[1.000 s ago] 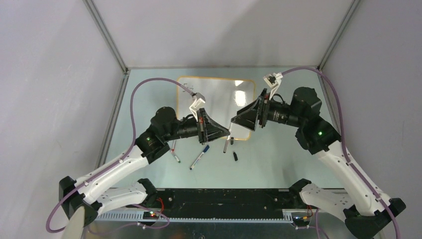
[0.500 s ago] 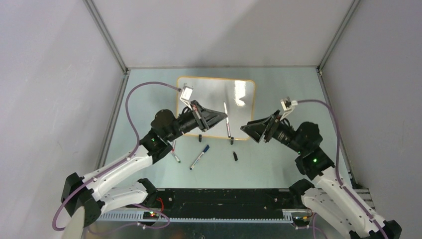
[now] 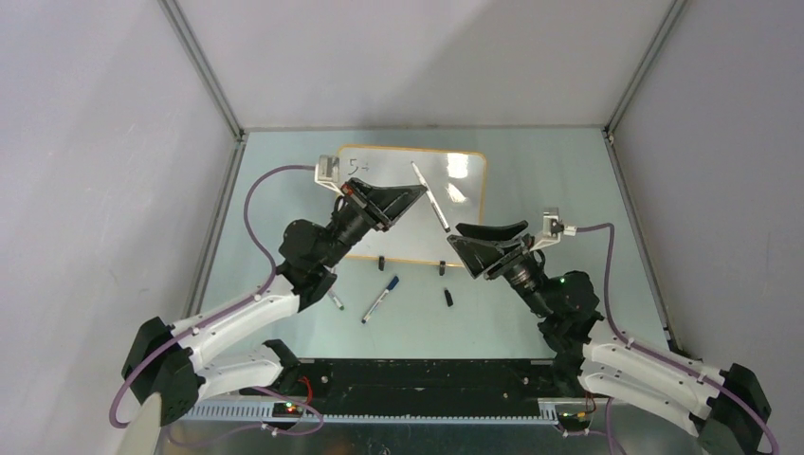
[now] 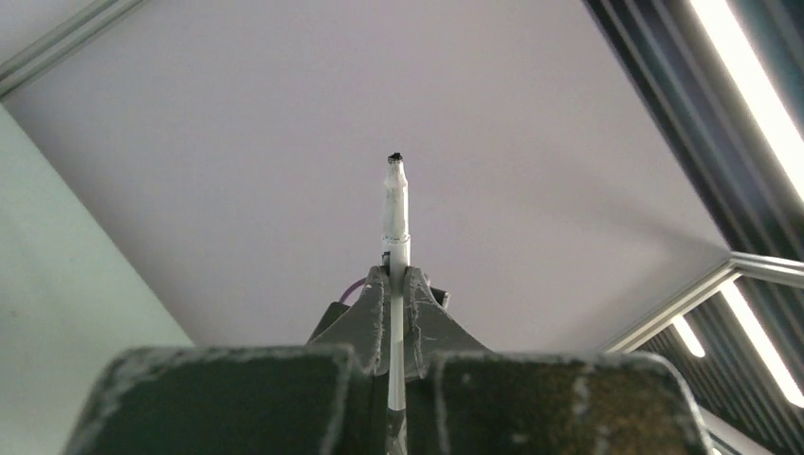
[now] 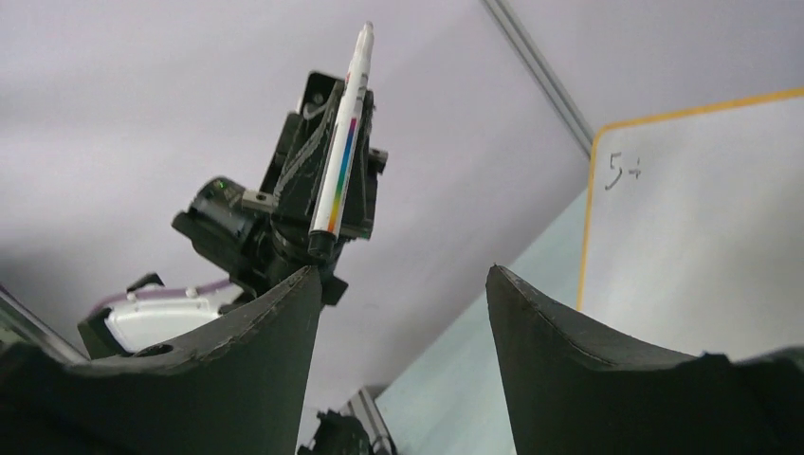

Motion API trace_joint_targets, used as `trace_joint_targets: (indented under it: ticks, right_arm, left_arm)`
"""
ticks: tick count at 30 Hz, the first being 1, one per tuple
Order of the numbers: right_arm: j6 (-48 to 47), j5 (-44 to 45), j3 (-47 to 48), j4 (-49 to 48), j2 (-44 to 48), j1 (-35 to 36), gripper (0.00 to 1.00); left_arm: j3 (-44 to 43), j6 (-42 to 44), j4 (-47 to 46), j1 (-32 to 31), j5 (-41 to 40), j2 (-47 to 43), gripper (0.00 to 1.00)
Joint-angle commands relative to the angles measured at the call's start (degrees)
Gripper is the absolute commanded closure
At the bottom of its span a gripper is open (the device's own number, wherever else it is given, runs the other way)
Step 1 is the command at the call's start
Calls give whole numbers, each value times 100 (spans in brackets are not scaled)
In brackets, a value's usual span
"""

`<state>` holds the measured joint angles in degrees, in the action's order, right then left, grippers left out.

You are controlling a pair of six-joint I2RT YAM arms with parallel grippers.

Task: Write a sentence on the whiteboard
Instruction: Pass from the right arm to the left, then pass from the left arm to the right

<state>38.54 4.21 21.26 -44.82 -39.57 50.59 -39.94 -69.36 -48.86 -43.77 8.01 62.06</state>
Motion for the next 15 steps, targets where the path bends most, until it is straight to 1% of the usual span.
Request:
trace_joint_targets:
  ticks: [1,8,15]
  right_arm:
    - [-79,625,-34,-1479,-218,133,32]
    - [-32,657,113,-1490,-266,149,33]
    - [-116,584,610,-1038,-420,158,33]
  left_arm:
    - [80,-328,-527,-27,-275,-37,100]
    - [83,-337,-545,-29,-347,-63,100]
    - [18,-451,-570,-96,-359,-31,100]
